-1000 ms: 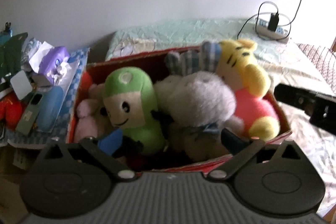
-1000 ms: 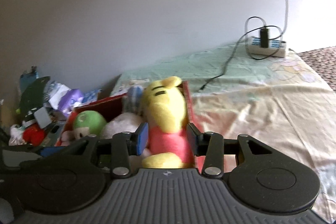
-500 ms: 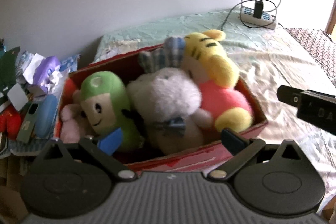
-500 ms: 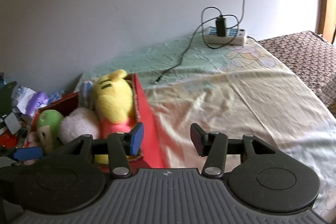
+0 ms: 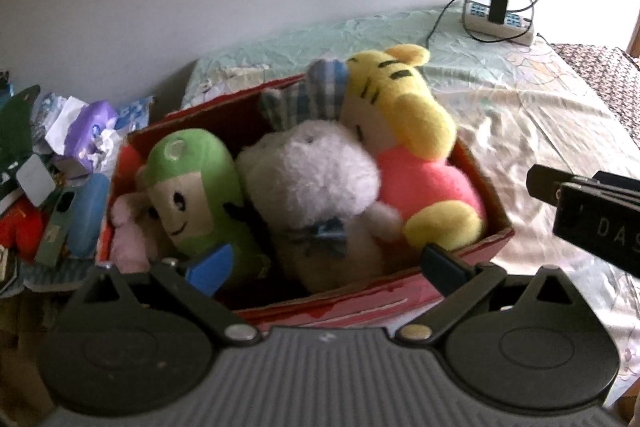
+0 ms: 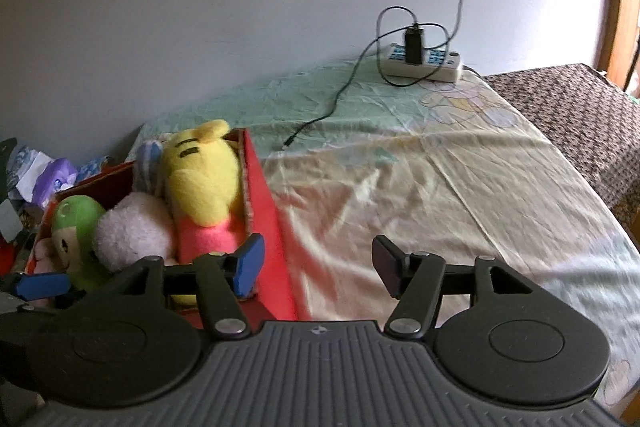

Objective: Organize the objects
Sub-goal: 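Withdraw the right gripper upward from the filled red box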

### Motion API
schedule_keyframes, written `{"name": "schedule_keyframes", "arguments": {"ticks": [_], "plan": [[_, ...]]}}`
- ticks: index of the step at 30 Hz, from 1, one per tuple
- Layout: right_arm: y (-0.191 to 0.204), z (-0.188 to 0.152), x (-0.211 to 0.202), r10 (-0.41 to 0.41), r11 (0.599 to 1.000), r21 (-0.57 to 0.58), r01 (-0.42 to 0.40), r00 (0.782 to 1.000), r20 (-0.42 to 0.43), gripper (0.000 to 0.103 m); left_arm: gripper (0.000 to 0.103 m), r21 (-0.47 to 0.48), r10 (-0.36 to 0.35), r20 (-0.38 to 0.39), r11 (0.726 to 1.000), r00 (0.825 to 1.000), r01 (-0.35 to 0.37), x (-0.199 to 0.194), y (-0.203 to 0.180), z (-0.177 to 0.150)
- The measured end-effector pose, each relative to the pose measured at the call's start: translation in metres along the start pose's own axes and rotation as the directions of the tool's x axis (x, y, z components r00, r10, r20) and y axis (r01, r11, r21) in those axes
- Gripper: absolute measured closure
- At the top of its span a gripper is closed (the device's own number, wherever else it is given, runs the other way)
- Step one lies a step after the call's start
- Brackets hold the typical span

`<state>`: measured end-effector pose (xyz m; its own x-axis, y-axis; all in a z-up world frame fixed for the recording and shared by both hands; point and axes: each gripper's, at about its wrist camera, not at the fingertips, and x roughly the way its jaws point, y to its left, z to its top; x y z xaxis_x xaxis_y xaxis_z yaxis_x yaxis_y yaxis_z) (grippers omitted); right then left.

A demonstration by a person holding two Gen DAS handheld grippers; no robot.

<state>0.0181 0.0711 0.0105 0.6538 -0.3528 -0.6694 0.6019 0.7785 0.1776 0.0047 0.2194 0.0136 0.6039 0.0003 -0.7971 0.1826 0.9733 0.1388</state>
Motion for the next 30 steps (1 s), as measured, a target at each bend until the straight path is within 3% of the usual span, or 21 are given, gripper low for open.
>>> {"name": "schedule_keyframes", "arguments": {"ticks": [18, 30], "plan": [[0.082, 0.007, 0.012, 0.171, 0.968, -0.176, -0.177, 0.984, -0.048, 0.038, 0.002, -0.177, 0.116, -0.03, 0.977, 0.993, -0.119, -0.007, 0.078, -0.014], [0.091, 0.005, 0.022, 0.172, 0.963, -0.198, -0.184, 0.982, -0.076, 0.035, 0.002, -0.211, 0.105, -0.056, 0.971, 0.993, -0.114, -0.001, 0.09, -0.019]]}}
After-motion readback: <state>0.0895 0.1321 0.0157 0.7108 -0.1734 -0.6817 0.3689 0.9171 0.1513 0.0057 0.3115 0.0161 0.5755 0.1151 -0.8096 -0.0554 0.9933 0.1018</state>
